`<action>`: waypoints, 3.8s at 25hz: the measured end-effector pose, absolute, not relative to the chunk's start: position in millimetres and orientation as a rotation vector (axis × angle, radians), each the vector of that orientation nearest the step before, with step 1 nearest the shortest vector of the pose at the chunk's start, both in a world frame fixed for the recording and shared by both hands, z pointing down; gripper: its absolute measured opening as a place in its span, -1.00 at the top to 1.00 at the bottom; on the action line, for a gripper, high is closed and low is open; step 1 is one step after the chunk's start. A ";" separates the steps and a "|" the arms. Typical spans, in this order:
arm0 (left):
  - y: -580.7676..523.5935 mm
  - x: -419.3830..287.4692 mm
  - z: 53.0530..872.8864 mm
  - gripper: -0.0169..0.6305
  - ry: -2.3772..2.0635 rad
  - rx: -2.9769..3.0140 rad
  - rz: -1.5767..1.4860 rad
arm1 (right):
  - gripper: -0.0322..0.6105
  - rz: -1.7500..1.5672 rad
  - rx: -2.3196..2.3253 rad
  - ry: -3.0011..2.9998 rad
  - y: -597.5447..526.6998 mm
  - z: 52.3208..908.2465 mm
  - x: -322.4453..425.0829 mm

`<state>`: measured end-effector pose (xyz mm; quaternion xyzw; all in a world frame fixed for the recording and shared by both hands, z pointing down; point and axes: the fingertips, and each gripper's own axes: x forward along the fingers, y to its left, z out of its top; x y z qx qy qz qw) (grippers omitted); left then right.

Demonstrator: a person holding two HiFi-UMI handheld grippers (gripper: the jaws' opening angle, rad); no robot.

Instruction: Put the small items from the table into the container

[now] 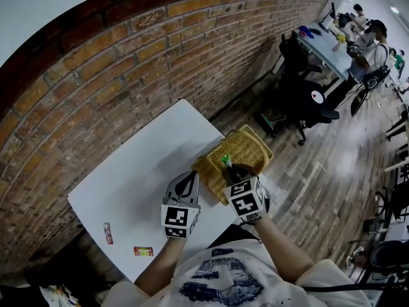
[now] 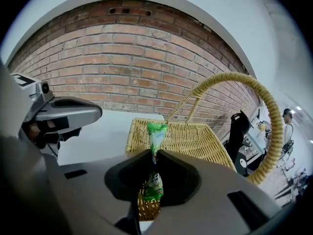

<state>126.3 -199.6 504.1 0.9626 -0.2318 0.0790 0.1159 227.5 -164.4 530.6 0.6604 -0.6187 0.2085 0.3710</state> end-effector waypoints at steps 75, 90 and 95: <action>-112.6 -121.1 389.8 0.80 -1.735 2.538 0.079 | 0.80 0.205 1.297 -2.644 -147.4 403.8 15.1; -78.9 -101.6 376.3 0.80 -1.766 2.553 0.077 | 0.84 0.191 1.280 -2.677 -114.9 401.2 29.0; -74.6 -99.9 378.7 0.80 -1.785 2.543 0.077 | 0.84 0.185 1.275 -2.676 -110.0 402.4 33.1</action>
